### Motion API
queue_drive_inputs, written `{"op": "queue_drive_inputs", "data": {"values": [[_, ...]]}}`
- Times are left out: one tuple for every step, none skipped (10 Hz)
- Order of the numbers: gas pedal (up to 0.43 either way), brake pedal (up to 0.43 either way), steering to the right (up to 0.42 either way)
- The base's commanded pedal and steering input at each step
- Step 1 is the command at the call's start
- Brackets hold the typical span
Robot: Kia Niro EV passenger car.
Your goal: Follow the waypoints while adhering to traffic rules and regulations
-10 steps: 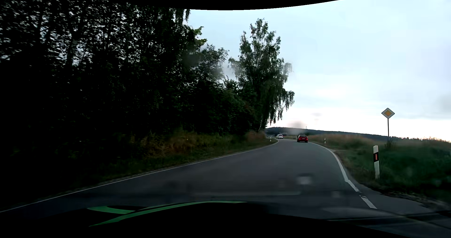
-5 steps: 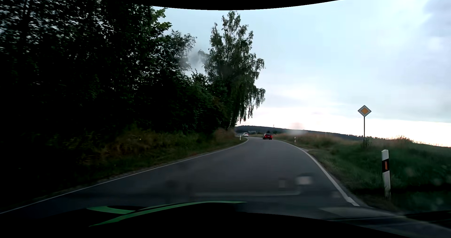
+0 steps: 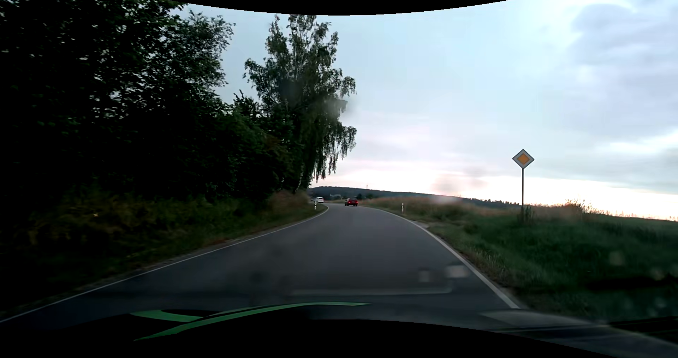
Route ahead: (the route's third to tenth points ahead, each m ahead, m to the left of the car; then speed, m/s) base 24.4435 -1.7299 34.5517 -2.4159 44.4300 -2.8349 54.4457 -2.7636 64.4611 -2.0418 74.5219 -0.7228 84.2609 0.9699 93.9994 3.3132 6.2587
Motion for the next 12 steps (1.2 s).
{"op": "queue_drive_inputs", "data": {"values": [[0.311, 0.0, 0.159], [0.311, 0.0, 0.139], [0.311, 0.0, 0.118], [0.311, 0.0, 0.099], [0.311, 0.0, 0.086], [0.311, 0.0, 0.076], [0.311, 0.0, 0.064], [0.319, 0.0, 0.051], [0.319, 0.0, 0.034], [0.319, 0.0, 0.019], [0.319, 0.0, 0.008], [0.319, 0.0, 0.003]]}}
